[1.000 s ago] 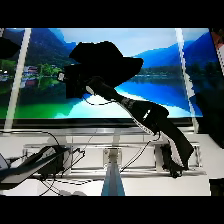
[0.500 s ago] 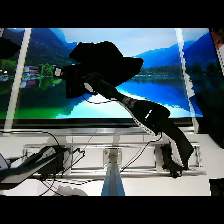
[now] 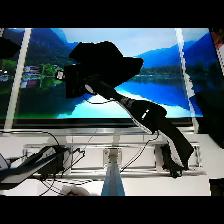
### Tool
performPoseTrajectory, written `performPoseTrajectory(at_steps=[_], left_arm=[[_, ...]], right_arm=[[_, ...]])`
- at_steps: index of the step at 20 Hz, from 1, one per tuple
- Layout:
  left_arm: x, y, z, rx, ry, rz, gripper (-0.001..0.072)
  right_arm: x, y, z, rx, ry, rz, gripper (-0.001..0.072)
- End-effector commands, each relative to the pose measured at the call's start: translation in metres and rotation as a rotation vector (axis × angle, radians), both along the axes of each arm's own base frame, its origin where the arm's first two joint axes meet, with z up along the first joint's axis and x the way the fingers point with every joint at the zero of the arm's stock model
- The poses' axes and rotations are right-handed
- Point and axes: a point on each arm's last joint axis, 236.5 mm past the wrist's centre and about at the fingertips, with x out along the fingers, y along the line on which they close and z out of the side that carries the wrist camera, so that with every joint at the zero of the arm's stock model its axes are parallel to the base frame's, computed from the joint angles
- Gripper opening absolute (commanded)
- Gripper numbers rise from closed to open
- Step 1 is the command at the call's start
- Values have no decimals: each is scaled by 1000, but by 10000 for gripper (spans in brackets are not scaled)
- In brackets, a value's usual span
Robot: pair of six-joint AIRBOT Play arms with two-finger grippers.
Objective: Fold the clothes and pants, and hang the long-sleeved shirts on hangers.
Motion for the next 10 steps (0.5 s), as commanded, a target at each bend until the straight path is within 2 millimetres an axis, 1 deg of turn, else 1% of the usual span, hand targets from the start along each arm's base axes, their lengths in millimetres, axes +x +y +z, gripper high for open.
performPoseTrajectory(at_steps=[1,2,3,5,7,8,9,10], left_arm=[[0,0,0,0,0,0,8],[0,0,0,0,0,0,8],[0,0,0,0,0,0,8],[0,0,0,0,0,0,8],[0,0,0,0,0,0,8],[0,0,0,0,0,0,8],[0,0,0,0,0,0,8],[0,0,0,0,0,0,8]], right_arm=[[12,-19,-14,-85,-30,29,597],[13,-23,-17,-98,-26,35,592],[12,-23,-18,-104,-29,41,542],[5,-21,-23,-143,-45,92,405],[-4,-20,-30,-186,-58,146,217],[-5,-19,-31,-190,-61,154,154],[-5,-18,-30,-183,-59,151,64],[-5,-17,-29,-174,-55,146,17]])
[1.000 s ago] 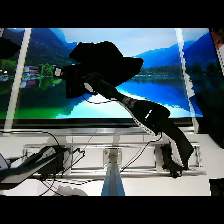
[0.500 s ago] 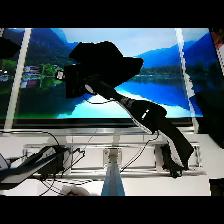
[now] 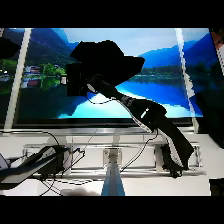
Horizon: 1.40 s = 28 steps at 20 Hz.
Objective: Fold the clothes and pants, and hang the long-sleeved shirts on hangers.
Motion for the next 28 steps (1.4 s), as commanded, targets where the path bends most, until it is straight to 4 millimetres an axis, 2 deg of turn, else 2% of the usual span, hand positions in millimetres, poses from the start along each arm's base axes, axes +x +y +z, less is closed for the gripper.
performPoseTrajectory(at_steps=[1,4,6,8,10,11,12,13,16,17,18,19,20,22,23,25,28], left_arm=[[0,0,0,0,0,-1,8],[0,0,0,1,0,0,7],[4,3,3,3,-20,13,8],[7,2,7,-6,-40,19,8],[7,2,7,-6,-39,18,8],[7,3,6,-4,-35,20,39],[7,7,1,-4,-18,38,125],[6,12,-7,0,10,57,136],[-13,20,-60,16,171,73,152],[-25,17,-86,-9,250,69,231],[-36,12,-112,-52,328,78,369],[-48,5,-138,-96,400,93,468],[-61,-6,-165,-151,471,93,507],[-85,-30,-208,-261,578,82,507],[-91,-39,-226,-294,588,66,508],[-92,-55,-254,-391,569,90,511],[-86,-69,-283,-523,558,156,512]], right_arm=[[-3,1,-1,-12,-4,22,17],[6,-4,21,7,-26,5,17],[20,-13,52,64,-17,-69,17],[35,-26,92,152,8,-174,16],[51,-50,132,228,39,-282,17],[58,-65,151,256,60,-336,16],[64,-85,167,275,88,-395,16],[67,-106,181,280,116,-447,16],[73,-171,213,253,168,-559,15],[75,-190,223,251,171,-588,15],[79,-211,234,257,173,-624,15],[81,-226,242,271,185,-652,16],[81,-239,250,298,209,-683,16],[80,-256,254,318,256,-713,16],[79,-262,252,312,275,-724,16],[76,-269,248,293,297,-735,16],[78,-267,250,307,293,-733,16]])
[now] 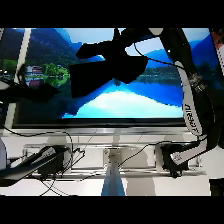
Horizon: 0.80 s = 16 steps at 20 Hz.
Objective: Fold the clothes and pants, and hang the long-sleeved shirts on hangers.
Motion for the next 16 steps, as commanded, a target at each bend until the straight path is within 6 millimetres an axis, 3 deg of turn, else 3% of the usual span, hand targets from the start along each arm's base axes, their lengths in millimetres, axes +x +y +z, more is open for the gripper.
performPoseTrajectory(at_steps=[1,8,10,14,16], left_arm=[[0,-23,-37,-145,19,93,512],[-1,-85,-74,-292,76,-21,510],[0,-101,-78,-307,79,-39,427],[32,-102,-77,-298,19,91,334],[33,-104,-78,-291,9,87,47]], right_arm=[[-1,-5,3,18,11,-11,16],[4,-4,8,29,-12,-16,16],[4,-4,8,30,-13,-16,16],[4,-4,8,31,-14,-17,16],[4,-4,8,30,-14,-17,16]])
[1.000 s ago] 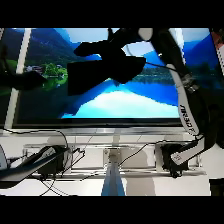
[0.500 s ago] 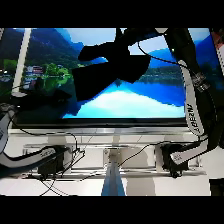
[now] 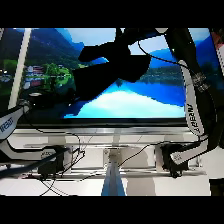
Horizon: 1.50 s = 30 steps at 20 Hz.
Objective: Fold the clothes and pants, and hang the long-sleeved shirts on hangers.
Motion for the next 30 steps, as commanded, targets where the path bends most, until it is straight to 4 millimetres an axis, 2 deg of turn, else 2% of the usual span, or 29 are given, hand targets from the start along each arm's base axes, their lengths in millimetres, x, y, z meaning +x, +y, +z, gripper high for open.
performPoseTrajectory(at_steps=[1,4,6,9,12,14,16,19,20,22,24,25,28,30], left_arm=[[12,-6,1,-6,-23,43,7],[22,-8,15,-48,-52,50,7],[41,-2,40,-62,-123,49,6],[82,12,103,-31,-311,55,4],[114,35,162,148,-488,11,3],[129,68,186,357,-514,21,3],[137,119,212,609,-510,67,3],[144,199,282,845,-544,279,2],[144,223,308,891,-570,351,3],[135,271,346,981,-590,487,2],[124,302,364,1016,-589,565,2],[120,310,364,1022,-578,579,2],[110,318,346,1022,-495,563,3],[105,318,335,1044,-458,509,4]], right_arm=[[1,-1,1,0,-3,-2,16],[14,-19,7,-31,-50,-57,16],[26,-41,19,12,-71,-135,16],[37,-91,45,26,-122,-225,16],[39,-151,73,32,-167,-329,16],[38,-192,89,34,-197,-401,16],[36,-230,100,32,-217,-471,16],[33,-292,108,50,-231,-606,16],[30,-314,109,71,-227,-668,16],[19,-364,111,120,-212,-808,16],[2,-403,113,151,-195,-907,16],[-8,-414,113,157,-177,-936,16],[-46,-444,91,111,-48,-1013,16],[-67,-457,72,129,11,-1064,15]])
